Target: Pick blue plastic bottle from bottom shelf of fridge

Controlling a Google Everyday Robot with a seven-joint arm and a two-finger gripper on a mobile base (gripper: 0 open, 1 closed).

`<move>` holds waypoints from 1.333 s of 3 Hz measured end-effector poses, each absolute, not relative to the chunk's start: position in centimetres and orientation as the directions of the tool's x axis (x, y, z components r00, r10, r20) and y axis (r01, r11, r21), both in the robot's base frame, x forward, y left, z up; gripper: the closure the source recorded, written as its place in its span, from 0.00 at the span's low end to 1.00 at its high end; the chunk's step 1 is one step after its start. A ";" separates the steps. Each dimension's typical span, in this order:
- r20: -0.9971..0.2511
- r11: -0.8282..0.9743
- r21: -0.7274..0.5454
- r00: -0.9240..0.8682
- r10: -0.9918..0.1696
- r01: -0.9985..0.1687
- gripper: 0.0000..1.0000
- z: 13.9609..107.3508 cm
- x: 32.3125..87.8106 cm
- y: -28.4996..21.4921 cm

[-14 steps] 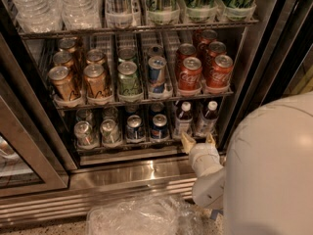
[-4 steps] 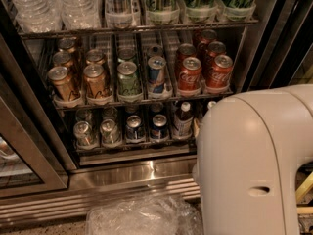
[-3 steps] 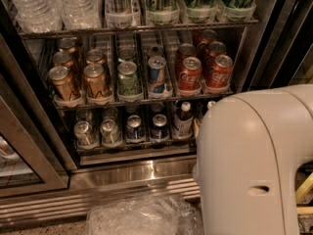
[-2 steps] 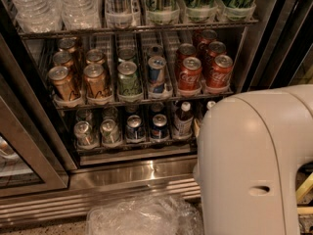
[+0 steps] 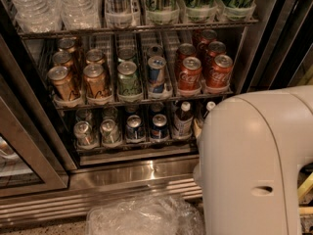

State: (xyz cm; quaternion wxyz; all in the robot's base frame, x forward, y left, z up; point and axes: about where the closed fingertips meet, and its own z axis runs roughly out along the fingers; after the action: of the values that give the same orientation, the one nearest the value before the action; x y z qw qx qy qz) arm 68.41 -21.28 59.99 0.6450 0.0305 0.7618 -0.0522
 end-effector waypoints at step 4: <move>-0.994 0.992 -0.018 -0.105 -0.005 0.127 1.00 61.5 67.8 -21.6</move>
Offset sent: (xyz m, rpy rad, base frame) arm -0.0133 -0.0068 0.0333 0.0329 -0.1088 -0.0243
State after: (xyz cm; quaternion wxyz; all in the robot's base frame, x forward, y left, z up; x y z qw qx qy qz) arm 67.78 -21.57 61.55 0.6677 0.0412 0.7417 -0.0492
